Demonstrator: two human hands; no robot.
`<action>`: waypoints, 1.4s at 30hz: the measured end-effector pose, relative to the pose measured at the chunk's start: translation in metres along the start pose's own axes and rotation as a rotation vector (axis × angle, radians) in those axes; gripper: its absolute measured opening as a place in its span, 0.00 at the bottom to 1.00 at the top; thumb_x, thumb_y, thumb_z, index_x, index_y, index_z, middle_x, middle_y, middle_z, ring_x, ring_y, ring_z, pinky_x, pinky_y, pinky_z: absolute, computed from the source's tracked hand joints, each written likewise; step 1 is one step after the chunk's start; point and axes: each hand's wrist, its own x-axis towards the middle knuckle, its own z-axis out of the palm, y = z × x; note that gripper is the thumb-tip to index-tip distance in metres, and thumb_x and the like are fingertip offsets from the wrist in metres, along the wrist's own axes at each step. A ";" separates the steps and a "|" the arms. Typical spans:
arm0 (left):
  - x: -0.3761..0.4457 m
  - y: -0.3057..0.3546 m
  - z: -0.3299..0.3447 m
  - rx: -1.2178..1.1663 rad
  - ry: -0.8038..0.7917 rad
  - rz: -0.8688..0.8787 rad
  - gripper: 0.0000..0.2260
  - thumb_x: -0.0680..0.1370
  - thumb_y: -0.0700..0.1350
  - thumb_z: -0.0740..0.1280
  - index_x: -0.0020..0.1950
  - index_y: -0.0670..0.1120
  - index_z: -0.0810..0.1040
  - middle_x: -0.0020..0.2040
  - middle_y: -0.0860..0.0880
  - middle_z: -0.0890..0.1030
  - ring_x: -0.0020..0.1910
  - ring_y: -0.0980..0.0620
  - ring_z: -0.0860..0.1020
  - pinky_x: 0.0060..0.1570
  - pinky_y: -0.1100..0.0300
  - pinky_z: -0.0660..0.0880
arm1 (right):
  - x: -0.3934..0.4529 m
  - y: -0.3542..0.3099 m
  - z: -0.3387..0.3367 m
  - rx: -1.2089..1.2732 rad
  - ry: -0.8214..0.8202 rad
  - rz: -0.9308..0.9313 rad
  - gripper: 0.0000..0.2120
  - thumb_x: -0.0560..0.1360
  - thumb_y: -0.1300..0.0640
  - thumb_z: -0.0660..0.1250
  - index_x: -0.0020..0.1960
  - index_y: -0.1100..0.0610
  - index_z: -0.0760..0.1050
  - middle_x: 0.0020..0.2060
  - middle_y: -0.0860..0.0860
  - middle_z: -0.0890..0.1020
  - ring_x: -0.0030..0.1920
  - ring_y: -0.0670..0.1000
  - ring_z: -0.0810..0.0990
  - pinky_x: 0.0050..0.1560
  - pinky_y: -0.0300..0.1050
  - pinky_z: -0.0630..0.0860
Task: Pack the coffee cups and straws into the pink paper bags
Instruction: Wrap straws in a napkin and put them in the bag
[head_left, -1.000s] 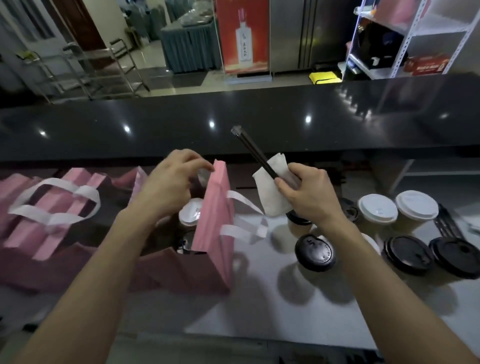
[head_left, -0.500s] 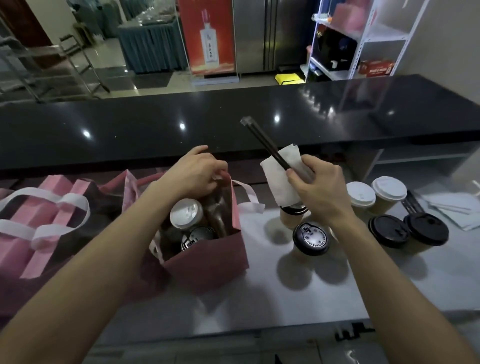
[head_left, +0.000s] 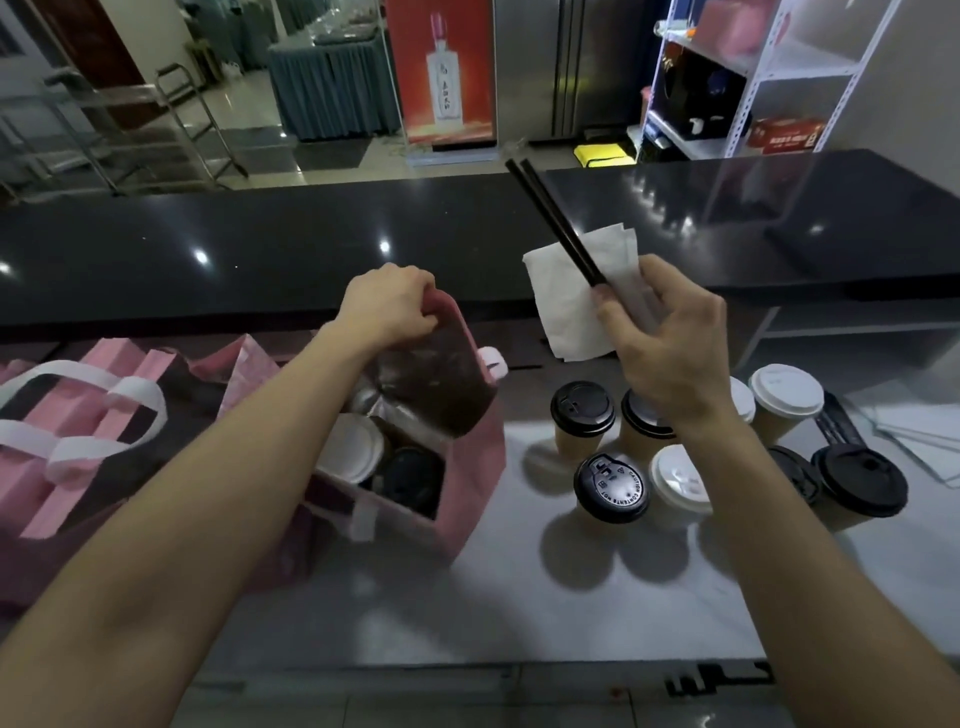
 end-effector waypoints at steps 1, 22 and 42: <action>0.002 -0.001 -0.001 -0.014 0.008 -0.023 0.11 0.77 0.56 0.73 0.57 0.54 0.82 0.48 0.50 0.83 0.49 0.44 0.82 0.49 0.48 0.79 | 0.000 0.000 0.001 0.004 -0.007 0.001 0.13 0.81 0.54 0.72 0.41 0.52 0.72 0.32 0.44 0.75 0.33 0.43 0.69 0.32 0.42 0.67; -0.086 -0.118 0.020 -0.332 -0.286 0.100 0.57 0.63 0.73 0.81 0.86 0.54 0.63 0.85 0.58 0.54 0.85 0.51 0.55 0.83 0.46 0.62 | 0.007 -0.024 0.088 -0.032 -0.486 0.058 0.03 0.80 0.54 0.69 0.47 0.50 0.77 0.38 0.49 0.80 0.39 0.50 0.79 0.38 0.50 0.74; -0.097 -0.129 0.017 -0.443 -0.301 0.214 0.49 0.68 0.74 0.76 0.83 0.57 0.64 0.87 0.64 0.48 0.86 0.56 0.56 0.81 0.53 0.63 | 0.016 -0.024 0.198 -1.047 -1.071 -0.212 0.08 0.84 0.58 0.65 0.59 0.59 0.81 0.56 0.58 0.85 0.59 0.62 0.83 0.50 0.52 0.76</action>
